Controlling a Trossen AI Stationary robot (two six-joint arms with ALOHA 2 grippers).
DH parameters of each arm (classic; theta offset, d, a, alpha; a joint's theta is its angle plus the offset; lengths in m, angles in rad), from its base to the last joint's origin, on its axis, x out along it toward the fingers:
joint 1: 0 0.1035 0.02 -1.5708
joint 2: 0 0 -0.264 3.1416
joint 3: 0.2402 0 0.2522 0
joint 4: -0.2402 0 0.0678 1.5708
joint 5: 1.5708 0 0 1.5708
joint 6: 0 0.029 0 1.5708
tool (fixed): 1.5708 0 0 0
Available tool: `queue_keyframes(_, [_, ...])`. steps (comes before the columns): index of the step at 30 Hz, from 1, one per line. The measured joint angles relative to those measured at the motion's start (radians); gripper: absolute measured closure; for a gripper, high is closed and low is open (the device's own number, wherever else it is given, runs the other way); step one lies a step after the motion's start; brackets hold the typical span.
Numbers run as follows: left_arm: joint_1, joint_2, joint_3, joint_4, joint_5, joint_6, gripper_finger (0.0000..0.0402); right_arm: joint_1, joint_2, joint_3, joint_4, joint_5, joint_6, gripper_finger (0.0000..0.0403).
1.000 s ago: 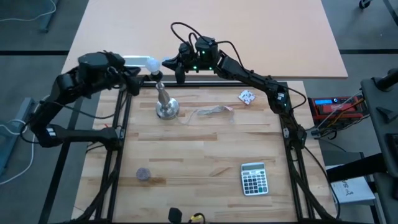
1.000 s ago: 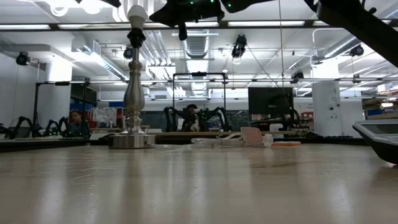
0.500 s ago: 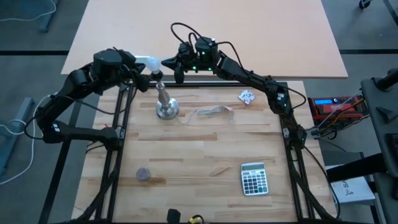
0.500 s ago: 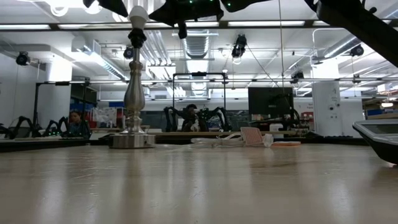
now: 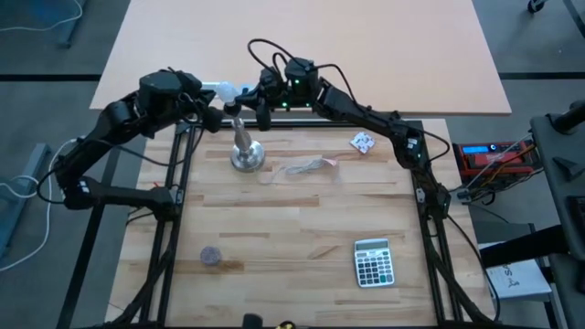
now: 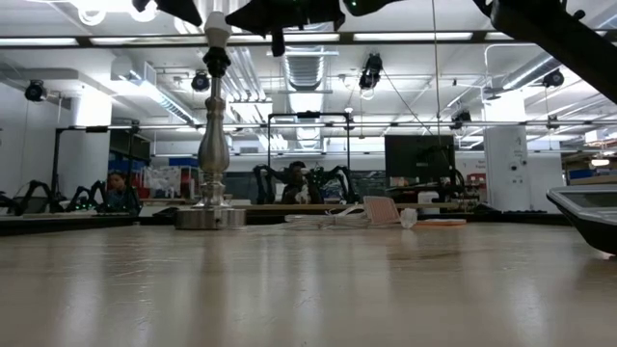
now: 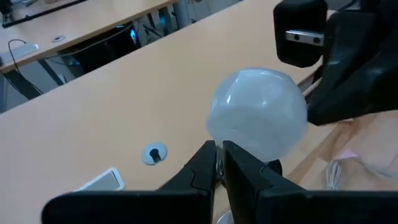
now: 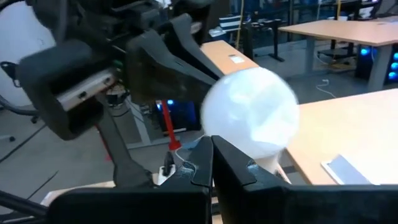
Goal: Screw lightbulb
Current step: Insert the lightbulb into the lamp
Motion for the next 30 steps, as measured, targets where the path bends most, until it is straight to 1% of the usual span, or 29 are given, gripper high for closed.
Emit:
queue_keyframes(9, [0.000, -0.039, 0.000, -0.003, 0.000, -0.049, 0.0381, -0.013, -0.001, 0.000, -0.005, 0.003, -0.002, 0.0403])
queue_keyframes(19, [0.000, -0.092, 0.000, -0.034, -0.004, -0.023, 0.0381, -0.041, -0.012, 0.000, -0.006, 0.004, 0.016, 0.0403])
queue_keyframes(30, [0.000, -0.083, 0.000, -0.050, -0.003, -0.027, 0.0381, -0.051, -0.013, 0.000, -0.005, 0.004, 0.035, 0.0403])
